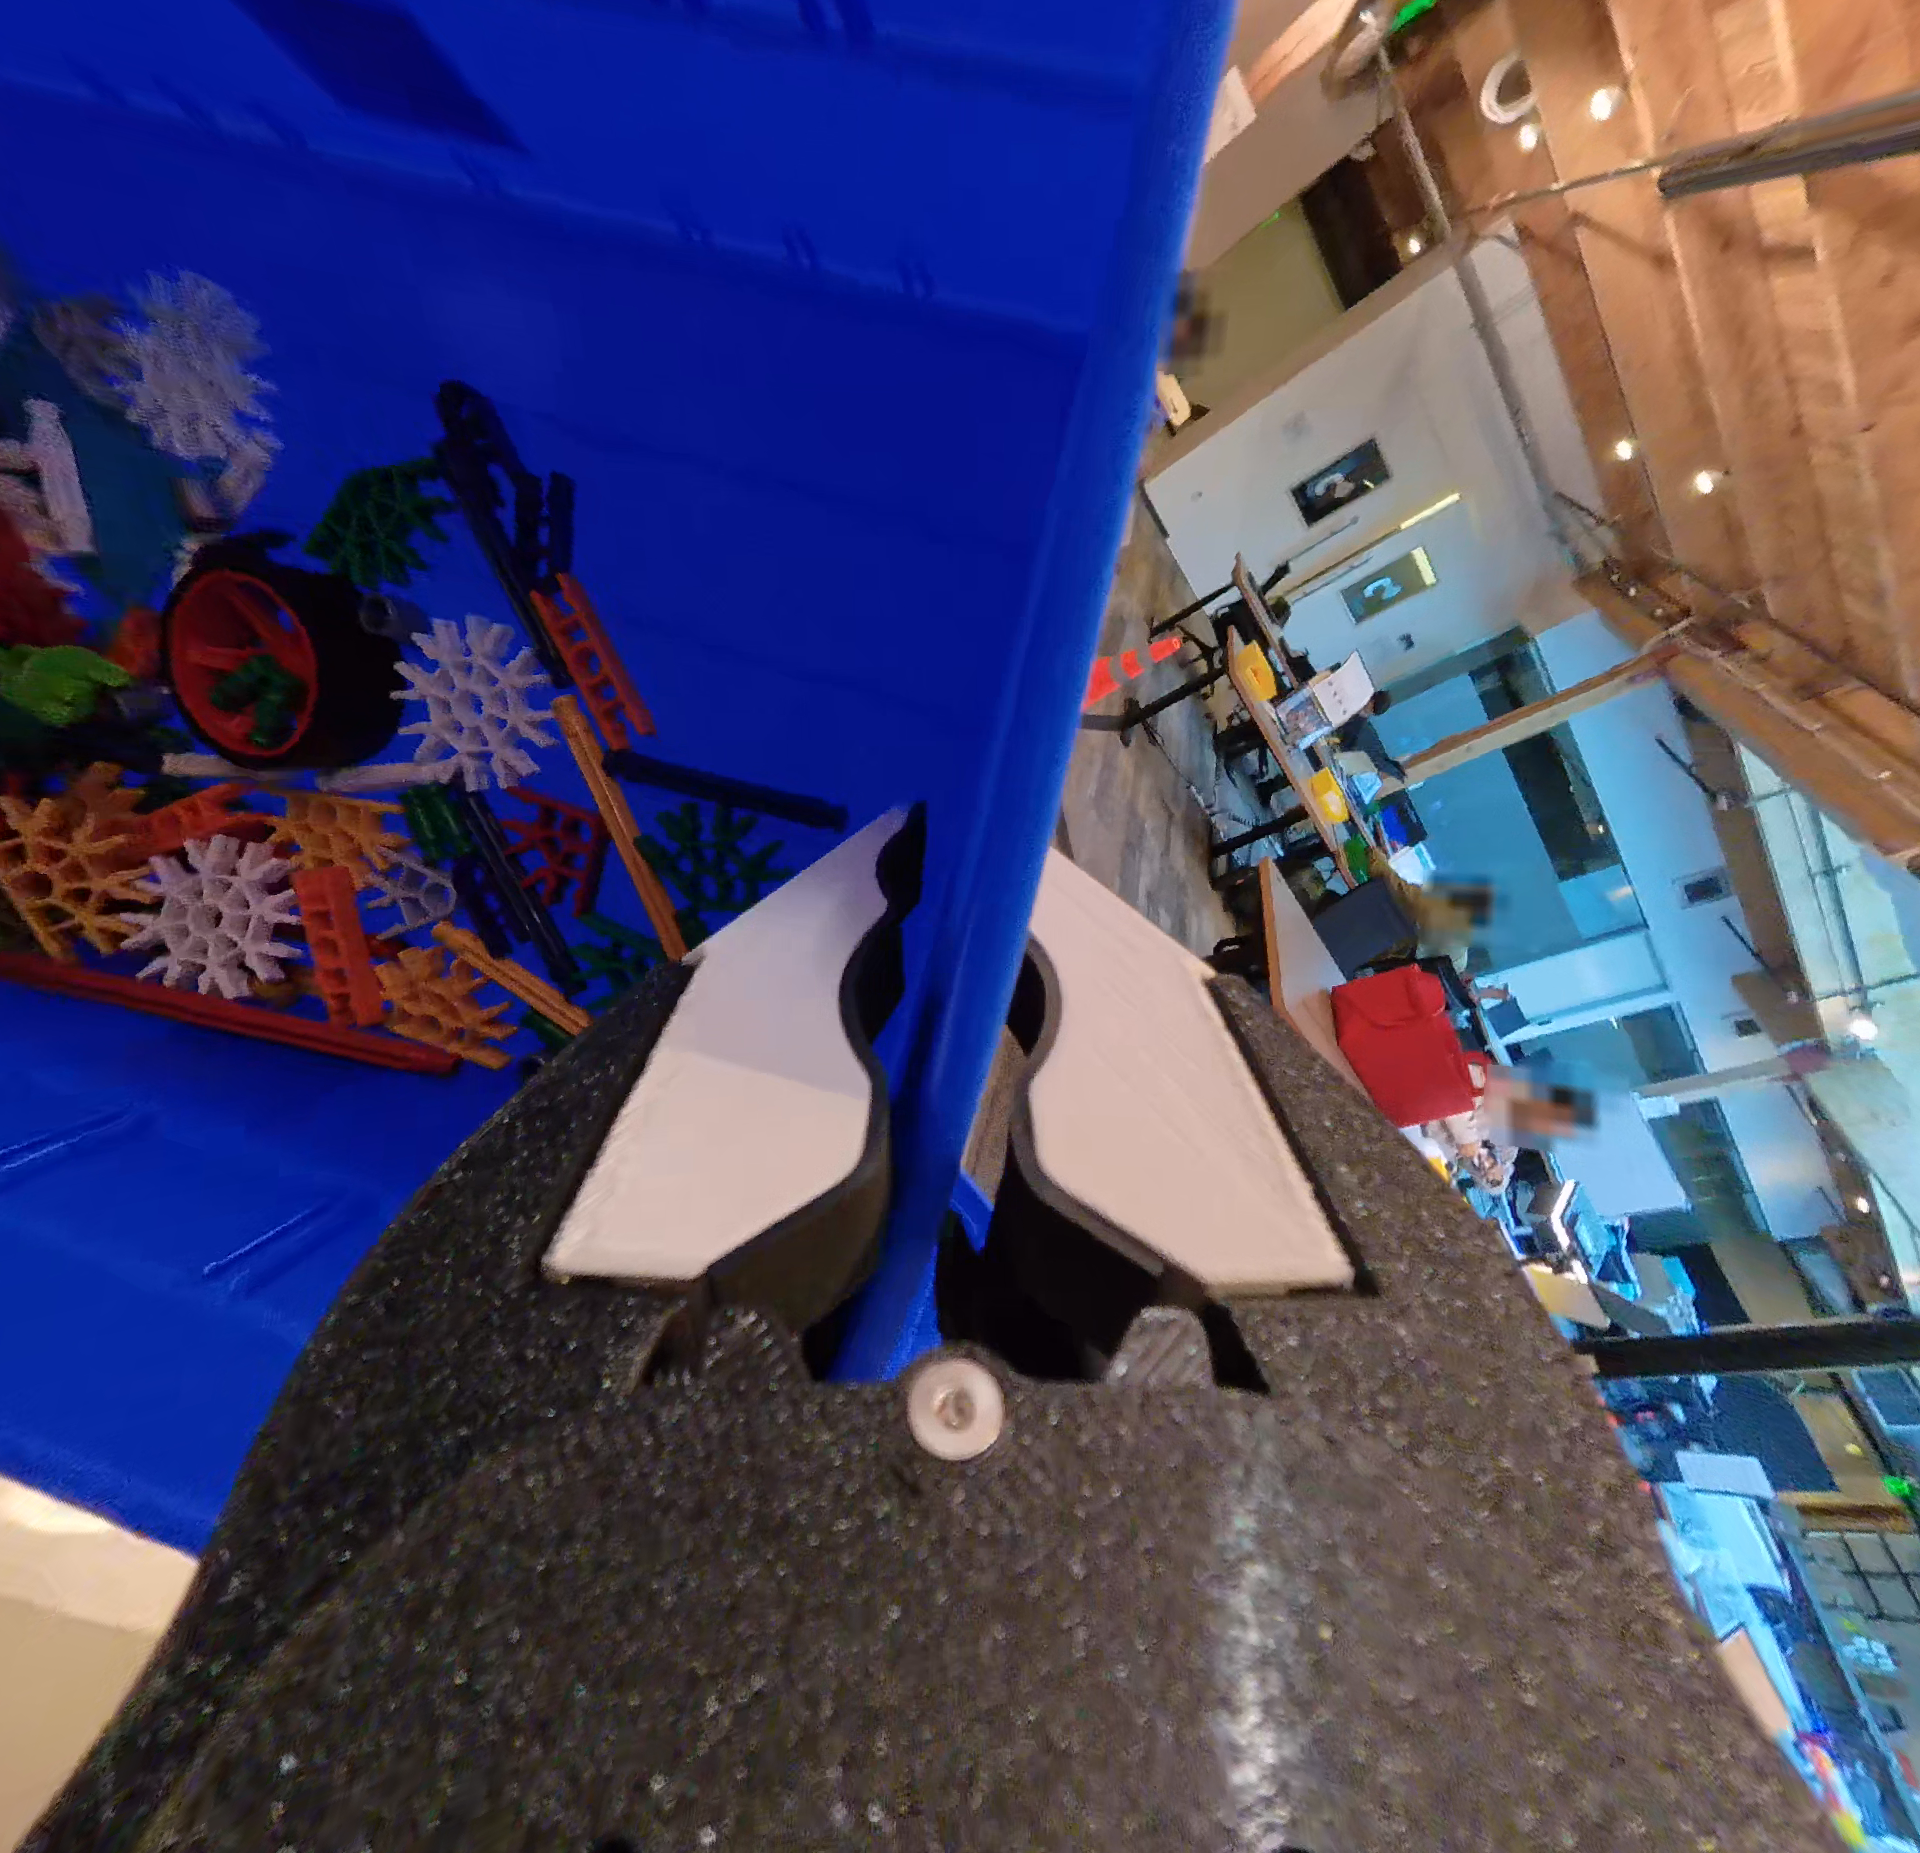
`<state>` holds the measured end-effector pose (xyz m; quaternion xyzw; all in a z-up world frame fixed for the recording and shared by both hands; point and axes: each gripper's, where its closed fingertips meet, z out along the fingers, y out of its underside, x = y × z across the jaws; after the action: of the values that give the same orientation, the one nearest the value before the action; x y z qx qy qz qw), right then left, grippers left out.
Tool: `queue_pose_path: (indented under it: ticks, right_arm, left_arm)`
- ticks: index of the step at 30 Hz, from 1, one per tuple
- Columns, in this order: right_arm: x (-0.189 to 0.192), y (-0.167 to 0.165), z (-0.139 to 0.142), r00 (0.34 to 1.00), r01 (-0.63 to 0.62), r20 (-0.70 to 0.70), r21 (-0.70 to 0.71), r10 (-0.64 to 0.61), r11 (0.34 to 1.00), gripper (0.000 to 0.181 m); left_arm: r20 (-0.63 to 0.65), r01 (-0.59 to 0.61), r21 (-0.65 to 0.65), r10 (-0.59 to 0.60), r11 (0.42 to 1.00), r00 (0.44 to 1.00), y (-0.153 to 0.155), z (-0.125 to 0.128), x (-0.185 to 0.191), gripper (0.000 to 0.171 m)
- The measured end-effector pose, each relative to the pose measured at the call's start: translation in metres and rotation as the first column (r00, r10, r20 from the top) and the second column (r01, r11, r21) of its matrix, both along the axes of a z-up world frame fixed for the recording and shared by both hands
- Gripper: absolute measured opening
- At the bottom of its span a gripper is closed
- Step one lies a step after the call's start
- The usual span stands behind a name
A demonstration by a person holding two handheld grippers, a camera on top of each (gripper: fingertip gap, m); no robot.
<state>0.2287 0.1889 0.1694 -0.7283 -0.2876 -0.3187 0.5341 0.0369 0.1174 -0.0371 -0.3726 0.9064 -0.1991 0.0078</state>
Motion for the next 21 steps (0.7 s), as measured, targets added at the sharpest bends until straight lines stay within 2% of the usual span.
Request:
queue_pose_path:
  ticks: [2,4,6,8,10,12,14,21]
  right_arm:
    - [0.004,0.003,-0.007,1.000,0.014,-0.008,-0.023,-0.014,1.000,0.007]
    - [0.000,-0.001,0.002,1.000,-0.003,0.006,0.010,0.003,1.000,0.006]
    - [-0.002,0.000,-0.002,1.000,-0.007,0.017,0.003,0.007,1.000,0.008]
    - [-0.002,-0.001,0.008,0.999,-0.020,0.039,0.020,0.020,1.000,0.007]
    - [-0.001,0.002,0.007,1.000,-0.011,0.023,0.027,0.010,1.000,0.008]
    - [-0.001,0.001,0.012,0.999,-0.021,0.044,0.037,0.019,0.999,0.008]
    - [-0.001,0.001,0.019,0.999,-0.019,0.041,0.067,0.017,0.998,0.008]
    - [0.004,0.004,0.001,1.000,-0.005,-0.007,0.041,0.005,0.999,0.007]
  left_arm:
    - [-0.003,0.014,0.014,-0.013,1.000,1.000,0.001,0.001,0.001,0.000]
    - [0.006,-0.017,-0.004,0.017,1.000,1.000,0.001,0.003,0.005,0.000]
    - [0.000,0.000,0.017,0.000,1.000,1.000,0.002,0.002,0.003,0.000]
    - [-0.001,-0.025,-0.003,0.025,1.000,1.000,0.000,0.003,0.005,0.000]
    - [0.015,-0.003,0.062,0.002,0.998,1.000,0.007,0.004,0.008,0.000]
    - [0.021,-0.032,0.019,0.032,0.999,0.999,0.006,0.010,0.012,0.000]
    - [0.031,-0.016,0.065,0.014,0.998,0.999,0.011,0.011,0.014,0.000]
    - [-0.002,-0.003,0.060,0.003,0.998,1.000,0.009,0.008,0.009,0.000]
